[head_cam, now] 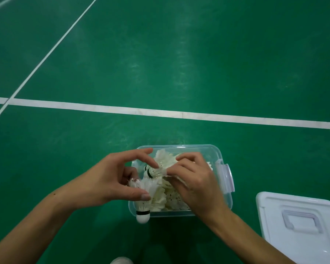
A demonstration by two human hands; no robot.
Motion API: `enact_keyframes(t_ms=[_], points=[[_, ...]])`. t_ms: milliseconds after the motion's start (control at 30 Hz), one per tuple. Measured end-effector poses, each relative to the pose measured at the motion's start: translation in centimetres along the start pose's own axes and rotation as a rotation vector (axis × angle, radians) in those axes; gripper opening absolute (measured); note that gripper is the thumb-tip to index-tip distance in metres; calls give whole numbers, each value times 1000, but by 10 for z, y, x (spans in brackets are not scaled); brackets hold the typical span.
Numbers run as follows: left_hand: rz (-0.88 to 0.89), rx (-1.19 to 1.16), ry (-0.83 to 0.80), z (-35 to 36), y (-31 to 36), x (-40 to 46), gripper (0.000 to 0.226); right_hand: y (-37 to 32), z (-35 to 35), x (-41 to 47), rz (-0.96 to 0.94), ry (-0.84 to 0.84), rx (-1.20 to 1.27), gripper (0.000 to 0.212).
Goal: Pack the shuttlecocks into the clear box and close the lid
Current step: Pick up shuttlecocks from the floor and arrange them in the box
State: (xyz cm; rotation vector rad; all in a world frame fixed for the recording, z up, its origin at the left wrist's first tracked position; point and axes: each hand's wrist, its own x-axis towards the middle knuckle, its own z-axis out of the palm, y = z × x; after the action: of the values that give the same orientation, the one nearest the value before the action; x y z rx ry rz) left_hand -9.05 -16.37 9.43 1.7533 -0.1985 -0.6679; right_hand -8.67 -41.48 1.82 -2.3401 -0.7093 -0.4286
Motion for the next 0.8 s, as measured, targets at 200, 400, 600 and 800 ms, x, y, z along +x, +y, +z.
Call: enact_keyframes(t_ms=[200, 400, 600, 800], points=[[61, -95, 243, -11, -9, -28, 53, -22, -19, -40, 171, -22, 105, 12], [24, -56, 433, -12, -25, -41, 49, -35, 3, -59, 176, -234, 67, 5], [14, -66, 411, -12, -29, -38, 51, -26, 2, -47, 316, -385, 44, 16], [40, 45, 373, -6, -31, -28, 48, -16, -5, -25, 402, -582, 149, 25]])
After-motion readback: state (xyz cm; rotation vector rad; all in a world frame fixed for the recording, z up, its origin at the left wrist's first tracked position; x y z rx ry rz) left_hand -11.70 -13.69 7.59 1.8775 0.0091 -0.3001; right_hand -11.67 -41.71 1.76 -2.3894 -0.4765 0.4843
